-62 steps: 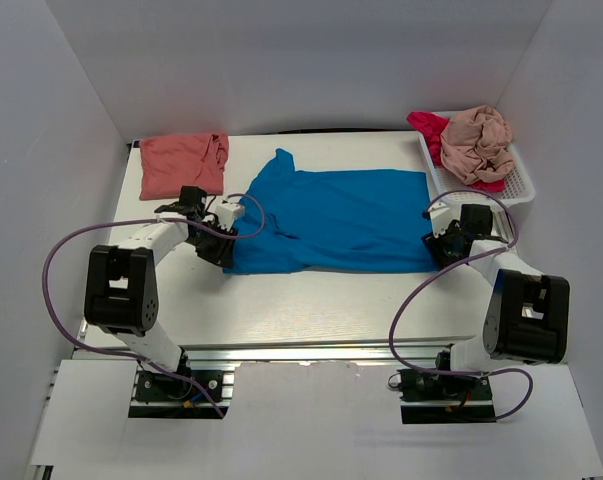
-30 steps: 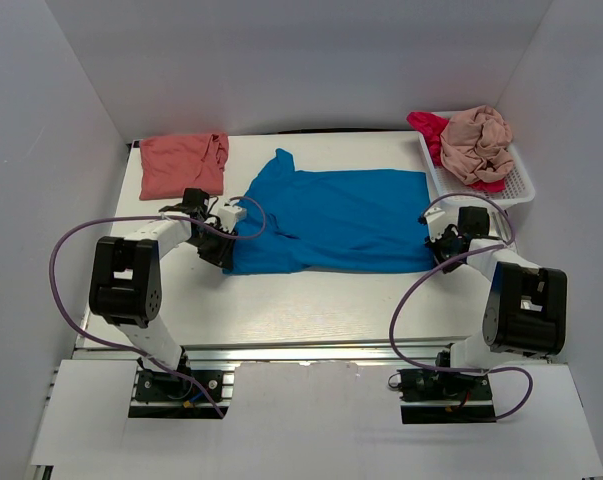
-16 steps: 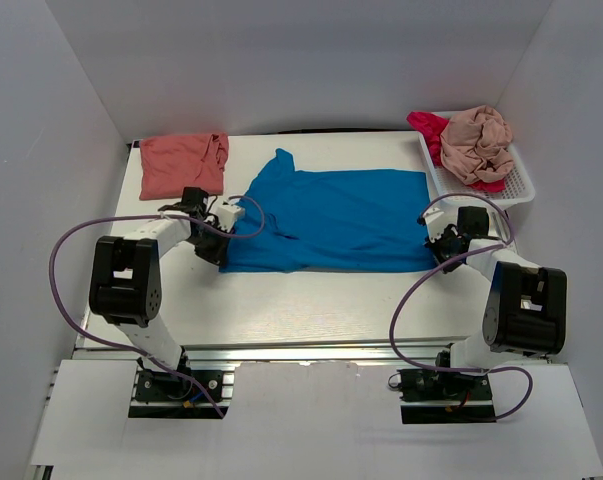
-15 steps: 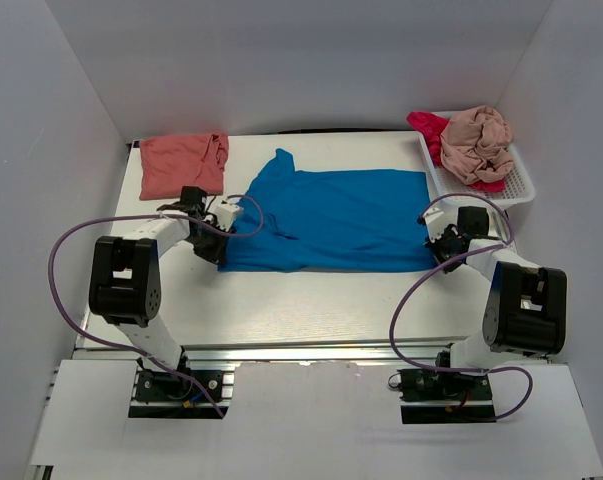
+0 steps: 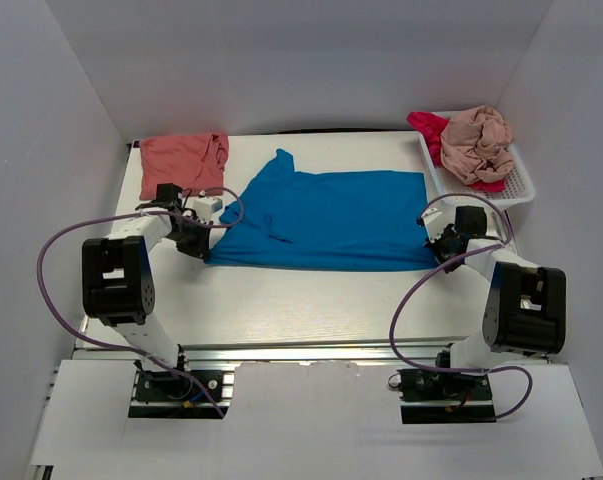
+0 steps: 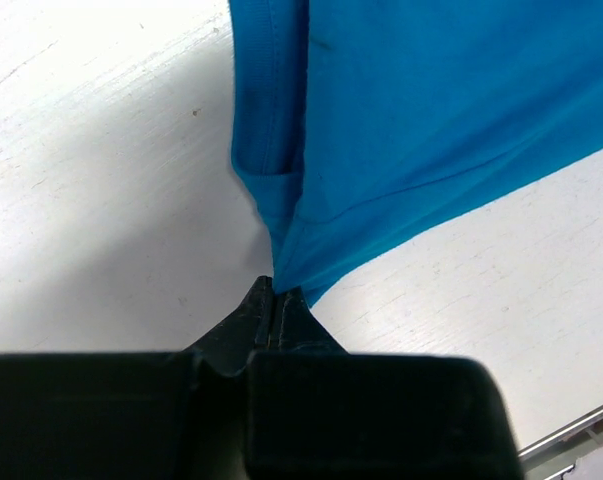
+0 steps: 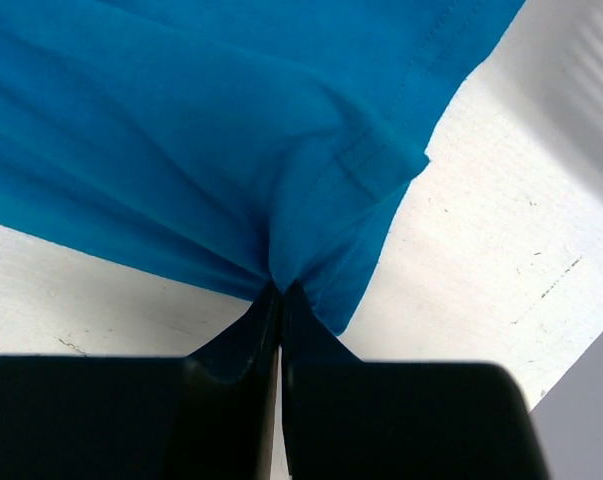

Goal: Fold and stack the t-shirts
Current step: Fold the flattened tshirt in 1/3 of the way, then grap the side of the flattened tshirt furthest away from the robot with both arms

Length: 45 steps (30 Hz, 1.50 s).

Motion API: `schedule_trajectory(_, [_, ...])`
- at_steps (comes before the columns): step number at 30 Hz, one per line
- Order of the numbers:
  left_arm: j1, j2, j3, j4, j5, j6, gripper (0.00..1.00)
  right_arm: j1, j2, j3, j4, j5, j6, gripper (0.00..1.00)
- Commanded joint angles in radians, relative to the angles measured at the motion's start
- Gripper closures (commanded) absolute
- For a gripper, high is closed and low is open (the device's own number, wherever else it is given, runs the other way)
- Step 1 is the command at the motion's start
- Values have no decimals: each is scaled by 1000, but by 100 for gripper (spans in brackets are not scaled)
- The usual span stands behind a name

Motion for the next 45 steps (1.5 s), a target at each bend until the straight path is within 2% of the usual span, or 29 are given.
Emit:
schedule_trajectory(1, [26, -24, 26, -4, -71, 39, 100, -21, -3, 24, -5, 167, -39, 100])
schedule_trajectory(2, [25, -24, 28, -11, -71, 40, 100, -21, -6, 24, -5, 170, -41, 100])
schedule_trajectory(3, [25, -24, 26, -14, -68, 43, 97, -21, -12, 25, -13, 170, -41, 85])
schedule_trajectory(5, [25, -36, 26, -24, -65, 43, 88, -21, -24, 28, -19, 138, -38, 70])
schedule_trajectory(6, [25, -40, 26, -30, -59, 46, 78, -22, -38, 28, -24, 124, -27, 64])
schedule_trajectory(7, [25, -50, 26, -43, -55, 46, 75, -21, -47, 34, -25, 107, -19, 51])
schedule_trajectory(9, [26, -80, 29, -53, -52, 45, 57, -21, -74, 45, -33, 40, -4, 35])
schedule_trajectory(10, [25, -94, 32, -67, -51, 45, 40, -21, -87, 56, -37, 18, 8, 23])
schedule_trajectory(12, [25, -138, 40, -77, -61, 39, 21, -21, -125, 65, -42, -40, 16, 16])
schedule_trajectory(13, [25, -152, 43, -83, -78, 37, 4, -22, -136, 74, -48, -58, 22, 13])
schedule_trajectory(18, [25, -203, 68, -93, -74, 16, 2, -21, -142, 106, -57, -141, 48, 11])
schedule_trajectory(22, [25, -173, 103, -45, -78, -15, 2, -8, -98, 152, -42, -195, 84, 11])
schedule_trajectory(29, [23, 71, 304, 116, -5, -161, 2, 76, 101, 342, -5, -247, 143, 11])
schedule_trajectory(31, [5, 120, 411, 159, 1, -211, 2, 105, 149, 430, -8, -247, 153, 11])
schedule_trajectory(32, [-4, 184, 524, 154, 0, -205, 2, 128, 196, 462, -14, -246, 154, 11])
schedule_trajectory(35, [-50, 295, 727, 100, -32, -198, 2, 165, 285, 582, -47, -236, 157, 11])
schedule_trajectory(36, [-85, 374, 862, 83, -46, -198, 2, 183, 304, 608, -51, -230, 157, 11])
schedule_trajectory(40, [-155, 546, 1128, 51, -109, -223, 3, 217, 411, 718, -39, -180, 157, 11])
schedule_trajectory(42, [-182, 590, 1175, 58, -106, -240, 3, 214, 488, 798, -30, -161, 169, 11])
schedule_trajectory(45, [-201, 608, 1128, 159, -109, -271, 4, 203, 606, 933, -54, -157, 200, 11])
